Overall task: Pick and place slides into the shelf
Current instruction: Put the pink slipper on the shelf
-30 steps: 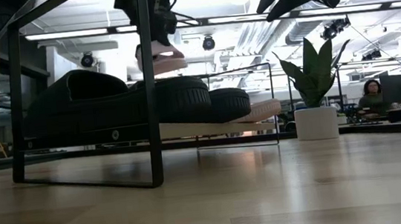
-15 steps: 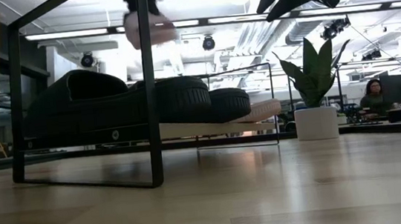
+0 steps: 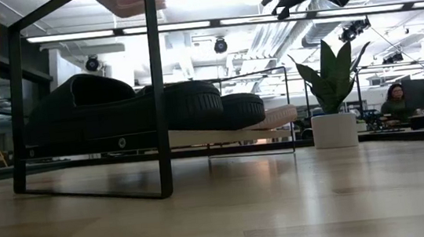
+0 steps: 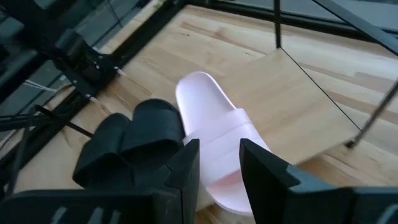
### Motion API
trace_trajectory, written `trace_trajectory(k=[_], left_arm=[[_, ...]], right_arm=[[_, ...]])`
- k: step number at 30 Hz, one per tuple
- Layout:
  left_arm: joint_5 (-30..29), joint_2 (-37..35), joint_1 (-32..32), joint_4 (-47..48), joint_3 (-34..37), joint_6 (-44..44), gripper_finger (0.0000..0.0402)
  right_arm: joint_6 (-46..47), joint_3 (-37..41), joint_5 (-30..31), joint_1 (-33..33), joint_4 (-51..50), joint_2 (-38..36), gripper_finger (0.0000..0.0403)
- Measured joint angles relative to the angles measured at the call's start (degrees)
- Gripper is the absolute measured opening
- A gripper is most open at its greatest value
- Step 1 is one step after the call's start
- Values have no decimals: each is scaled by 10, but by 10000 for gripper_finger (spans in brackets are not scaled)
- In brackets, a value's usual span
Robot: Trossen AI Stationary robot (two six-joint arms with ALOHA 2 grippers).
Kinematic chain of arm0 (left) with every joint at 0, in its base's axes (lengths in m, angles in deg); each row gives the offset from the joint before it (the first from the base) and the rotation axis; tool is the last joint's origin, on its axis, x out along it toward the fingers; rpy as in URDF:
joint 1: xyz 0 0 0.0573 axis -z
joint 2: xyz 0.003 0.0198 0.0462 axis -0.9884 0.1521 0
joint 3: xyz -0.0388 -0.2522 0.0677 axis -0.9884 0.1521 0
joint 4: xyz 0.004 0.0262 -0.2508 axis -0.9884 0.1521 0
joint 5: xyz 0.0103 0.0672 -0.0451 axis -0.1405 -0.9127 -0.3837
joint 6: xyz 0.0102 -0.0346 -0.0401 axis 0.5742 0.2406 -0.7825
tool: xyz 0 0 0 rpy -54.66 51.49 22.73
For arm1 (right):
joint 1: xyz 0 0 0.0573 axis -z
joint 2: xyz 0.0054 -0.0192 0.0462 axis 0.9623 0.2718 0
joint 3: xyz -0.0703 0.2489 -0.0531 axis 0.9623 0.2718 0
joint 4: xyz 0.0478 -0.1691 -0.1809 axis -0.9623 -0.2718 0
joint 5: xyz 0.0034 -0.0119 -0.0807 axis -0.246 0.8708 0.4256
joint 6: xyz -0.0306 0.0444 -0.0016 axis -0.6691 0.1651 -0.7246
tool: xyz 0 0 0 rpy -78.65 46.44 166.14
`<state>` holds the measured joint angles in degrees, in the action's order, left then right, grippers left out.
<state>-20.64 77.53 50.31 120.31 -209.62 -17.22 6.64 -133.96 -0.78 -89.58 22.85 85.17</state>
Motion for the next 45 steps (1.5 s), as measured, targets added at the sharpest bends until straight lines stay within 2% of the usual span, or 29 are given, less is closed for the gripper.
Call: trace_trajectory(k=[5, 8, 10, 15, 19, 25, 30, 38, 45], left_arm=[[-134, -22, 59, -3, 61, -55, 0], [-172, -42, 81, -30, 140, -74, 0], [-166, -59, 86, -82, 207, -80, 0], [-87, -91, 71, -250, 377, -88, 0], [-41, -98, 33, -338, 445, -94, 0], [12, -99, -27, -463, 450, -120, 0], [72, -77, -53, -501, 450, -145, 0], [119, -34, -54, -573, 451, -189, 0], [129, 7, -47, -601, 451, -218, 0]], right_arm=[[-11, 0, 7, 0, 14, 0, 105], [-11, 0, 10, 0, 14, 0, 105], [-11, 0, 9, 0, 14, 0, 105], [-11, 0, 5, 0, 13, 0, 105], [-9, 0, -8, 0, 13, 0, 105], [-5, 0, -16, 0, 13, 0, 105], [-7, 0, -8, 0, 13, 0, 105], [-10, 0, 0, 0, 13, 0, 105], [-11, 0, 2, 0, 13, 0, 105]])
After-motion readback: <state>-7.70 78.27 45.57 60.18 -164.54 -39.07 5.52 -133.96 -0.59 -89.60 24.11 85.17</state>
